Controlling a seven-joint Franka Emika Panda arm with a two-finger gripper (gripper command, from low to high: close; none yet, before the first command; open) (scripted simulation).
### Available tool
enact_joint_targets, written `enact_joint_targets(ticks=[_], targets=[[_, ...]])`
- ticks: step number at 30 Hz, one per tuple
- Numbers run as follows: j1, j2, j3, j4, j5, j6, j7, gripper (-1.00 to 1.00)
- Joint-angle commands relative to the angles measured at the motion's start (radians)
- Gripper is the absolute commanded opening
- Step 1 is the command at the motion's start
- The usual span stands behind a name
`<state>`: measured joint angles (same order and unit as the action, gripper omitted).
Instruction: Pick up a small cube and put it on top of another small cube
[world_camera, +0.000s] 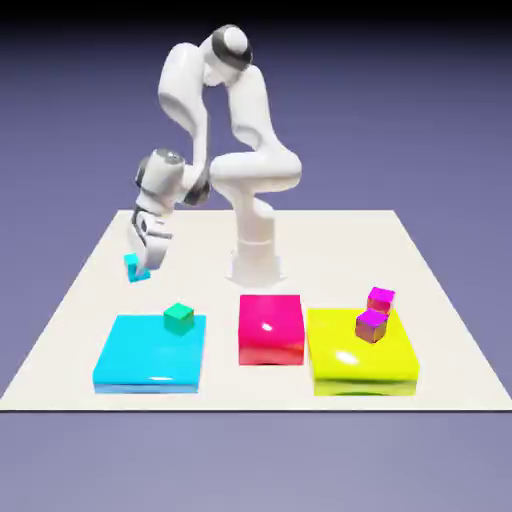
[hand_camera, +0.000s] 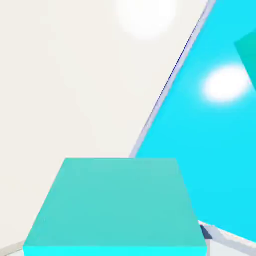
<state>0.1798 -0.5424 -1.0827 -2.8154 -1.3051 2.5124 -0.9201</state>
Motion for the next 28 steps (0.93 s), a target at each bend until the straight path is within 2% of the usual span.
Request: enact_joint_targets(ticks=[1,18,25,26,28], targets=[[-0.004,0.013,0.036,0.003,0.031,-0.008,0.035,-1.00],[-0.064,0.206,0.596,0.049,0.497,-0.149,0.572,-1.00],[-0.106,0.449,0.540,0.051,0.379,0.101,0.665,-1.00],[-0.106,0.449,0.540,0.051,0.379,0.101,0.665,1.00],[-0.100,0.413,0.548,0.051,0.397,0.063,0.651,1.00]])
